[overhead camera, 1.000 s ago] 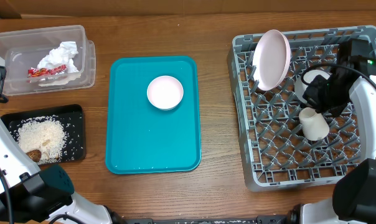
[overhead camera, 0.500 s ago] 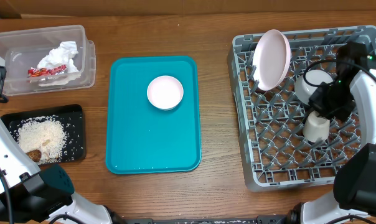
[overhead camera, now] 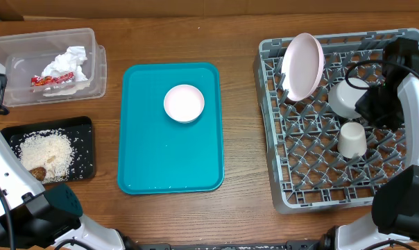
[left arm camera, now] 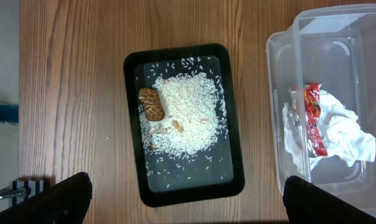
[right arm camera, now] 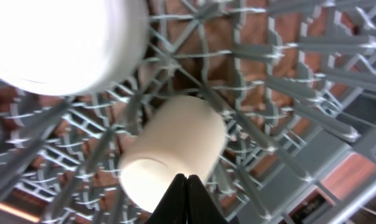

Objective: Sort waste into correct bins and load items into the dishwasher

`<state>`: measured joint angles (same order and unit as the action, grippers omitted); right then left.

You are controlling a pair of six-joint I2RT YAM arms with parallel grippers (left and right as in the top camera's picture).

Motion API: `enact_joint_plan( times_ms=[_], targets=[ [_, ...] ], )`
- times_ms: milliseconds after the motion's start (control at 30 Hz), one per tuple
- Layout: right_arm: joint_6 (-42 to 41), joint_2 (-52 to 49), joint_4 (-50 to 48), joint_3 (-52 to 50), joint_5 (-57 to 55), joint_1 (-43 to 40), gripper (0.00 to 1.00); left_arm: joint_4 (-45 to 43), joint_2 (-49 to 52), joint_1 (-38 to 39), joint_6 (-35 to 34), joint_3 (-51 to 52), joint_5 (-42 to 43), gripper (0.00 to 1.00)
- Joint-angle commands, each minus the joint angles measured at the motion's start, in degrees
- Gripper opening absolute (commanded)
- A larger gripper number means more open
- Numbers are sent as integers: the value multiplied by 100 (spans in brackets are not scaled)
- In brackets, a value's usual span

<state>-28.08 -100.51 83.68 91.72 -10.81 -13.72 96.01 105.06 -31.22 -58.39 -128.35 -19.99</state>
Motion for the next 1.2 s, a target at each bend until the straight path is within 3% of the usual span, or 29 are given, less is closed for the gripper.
enact_joint_plan(
  times_ms=[0, 267, 767, 1167],
  targets=[
    [184, 138, -138, -190, 376, 46, 4, -4, 57, 22, -94, -28, -94, 100],
    [647, 138, -216, -433, 918, 46, 4, -4, 57, 24, -94, -28, -94, 100],
    [-52, 138, -37, -662, -223, -44, 4, -4, 57, 24, -94, -28, -94, 100],
    [-354, 234, 269, -656, -308, -487, 4, -4, 57, 24, -94, -28, -94, 100]
  ],
)
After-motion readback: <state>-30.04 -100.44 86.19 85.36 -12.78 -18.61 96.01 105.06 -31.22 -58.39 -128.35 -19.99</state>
